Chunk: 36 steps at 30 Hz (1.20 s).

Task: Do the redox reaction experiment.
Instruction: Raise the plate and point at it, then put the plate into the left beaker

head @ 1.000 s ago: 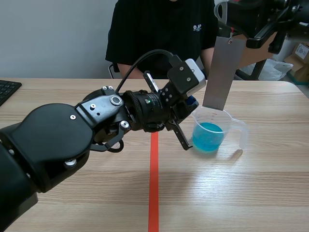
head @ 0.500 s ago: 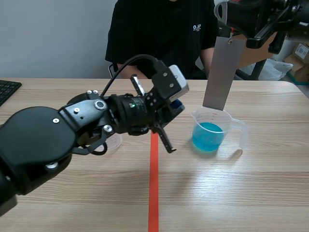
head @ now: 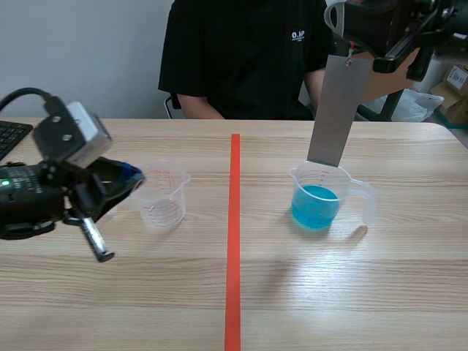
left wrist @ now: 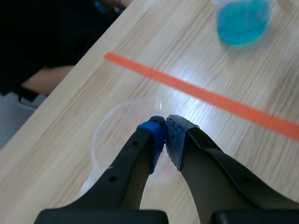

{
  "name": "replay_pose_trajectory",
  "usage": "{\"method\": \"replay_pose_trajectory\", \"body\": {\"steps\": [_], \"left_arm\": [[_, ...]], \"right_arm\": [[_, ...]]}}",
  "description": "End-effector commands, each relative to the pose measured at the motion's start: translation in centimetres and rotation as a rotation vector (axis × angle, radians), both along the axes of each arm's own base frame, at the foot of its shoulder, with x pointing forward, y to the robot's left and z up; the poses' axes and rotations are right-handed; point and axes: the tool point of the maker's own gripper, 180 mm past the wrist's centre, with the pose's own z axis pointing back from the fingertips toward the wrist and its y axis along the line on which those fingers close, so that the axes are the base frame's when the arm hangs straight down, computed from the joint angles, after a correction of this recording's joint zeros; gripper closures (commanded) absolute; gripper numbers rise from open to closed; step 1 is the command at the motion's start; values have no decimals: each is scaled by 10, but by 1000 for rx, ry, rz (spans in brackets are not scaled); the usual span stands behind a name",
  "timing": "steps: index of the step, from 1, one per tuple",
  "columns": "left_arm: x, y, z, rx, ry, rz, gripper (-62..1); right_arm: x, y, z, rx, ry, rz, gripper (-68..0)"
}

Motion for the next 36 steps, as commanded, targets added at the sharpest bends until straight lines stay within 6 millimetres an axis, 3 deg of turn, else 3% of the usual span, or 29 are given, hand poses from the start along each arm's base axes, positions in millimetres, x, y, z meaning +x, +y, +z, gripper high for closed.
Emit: {"method": "replay_pose_trajectory", "body": {"steps": [1,10,18,22,28,36], "left_arm": [[-11,12,-7,-4,26,36,-44],[-89,90,-55,99,222,213,-44],[-149,140,-76,135,334,450,-44],[-180,147,-85,113,399,548,-44],[-219,139,-99,65,497,646,-44],[-240,131,-110,13,550,744,-44]], "right_arm": [[-1,-2,18,10,-51,7,-15],[0,-2,18,3,-55,4,-15],[1,-2,19,-1,-60,3,-15],[2,-2,22,-2,-68,4,-15],[4,-1,28,-6,-84,4,-15],[9,7,33,6,-87,3,-15]]}}
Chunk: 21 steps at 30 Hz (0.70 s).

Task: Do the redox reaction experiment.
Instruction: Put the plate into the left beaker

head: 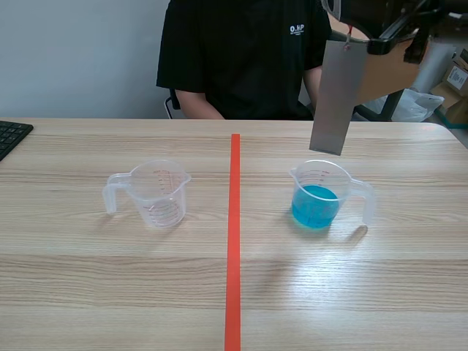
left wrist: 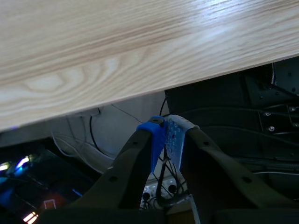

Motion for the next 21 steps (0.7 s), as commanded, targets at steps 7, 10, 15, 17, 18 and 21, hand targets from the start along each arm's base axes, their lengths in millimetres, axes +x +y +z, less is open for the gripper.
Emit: {"method": "replay_pose_trajectory", "body": {"steps": [7,10,15,17,18,21], "left_arm": [[2,-9,1,-35,-24,36,-44],[2,-10,1,-37,-24,41,-44],[2,-10,1,-37,-25,41,-44],[2,-10,1,-37,-25,41,-44],[2,-10,1,-37,-24,41,-44],[2,-10,1,-37,-24,41,-44]], "right_arm": [[5,21,28,13,-72,32,-15],[6,36,29,-4,-81,55,-15],[4,64,35,6,-104,105,-15],[3,77,38,9,-114,125,-15],[2,83,40,14,-119,135,-15],[-1,102,43,16,-131,163,-15]]}}
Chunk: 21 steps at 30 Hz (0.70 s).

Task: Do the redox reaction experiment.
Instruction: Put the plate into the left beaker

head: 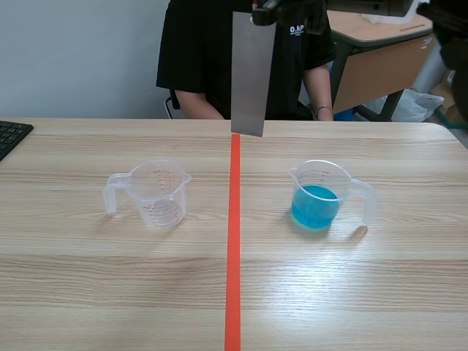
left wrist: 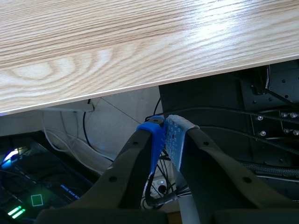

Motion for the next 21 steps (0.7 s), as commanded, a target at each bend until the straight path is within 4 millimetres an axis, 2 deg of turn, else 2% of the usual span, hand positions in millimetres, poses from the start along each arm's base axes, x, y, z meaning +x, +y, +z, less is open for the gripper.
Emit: {"method": "replay_pose_trajectory", "body": {"steps": [1,13,21], "left_arm": [[3,-5,3,-16,-16,3,-44],[2,-5,3,-17,-15,3,-44],[2,-5,3,-16,-15,3,-44]], "right_arm": [[-4,11,20,22,-57,30,-15],[-18,88,21,18,-50,136,-15],[-14,126,12,8,0,183,-15]]}}
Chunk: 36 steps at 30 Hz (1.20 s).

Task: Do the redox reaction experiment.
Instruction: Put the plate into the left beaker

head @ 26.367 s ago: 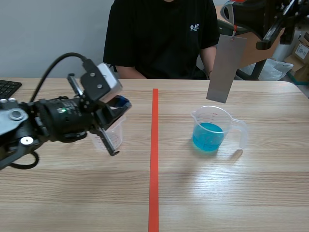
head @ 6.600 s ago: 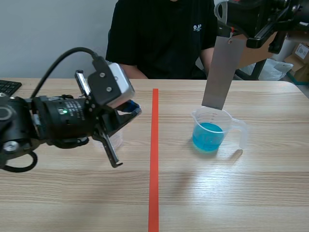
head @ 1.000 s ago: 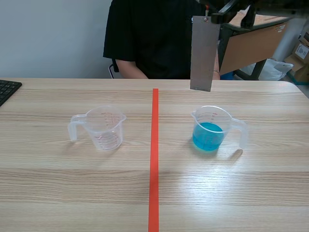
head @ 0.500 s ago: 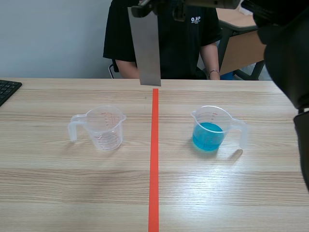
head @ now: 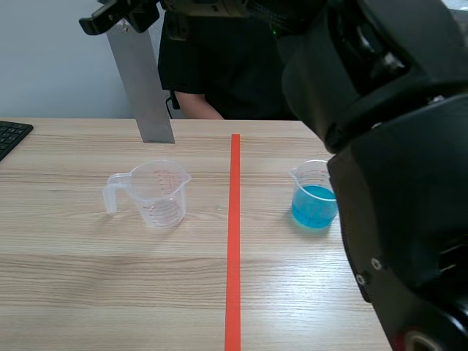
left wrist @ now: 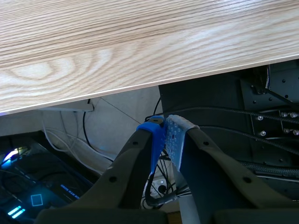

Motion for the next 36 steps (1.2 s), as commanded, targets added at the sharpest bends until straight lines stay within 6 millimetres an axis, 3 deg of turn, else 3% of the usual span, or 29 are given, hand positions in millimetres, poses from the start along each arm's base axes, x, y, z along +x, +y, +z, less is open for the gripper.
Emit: {"method": "replay_pose_trajectory", "body": {"steps": [1,10,25,36], "left_arm": [[2,-5,2,-16,-15,3,-44],[2,-5,3,-16,-15,3,-44],[2,-5,3,-16,-15,3,-44],[2,-5,3,-16,-15,3,-45]], "right_arm": [[0,6,17,24,-34,21,-15],[4,25,-3,-9,8,72,-15],[21,26,-23,17,14,59,-15],[14,36,-36,11,7,97,-15]]}}
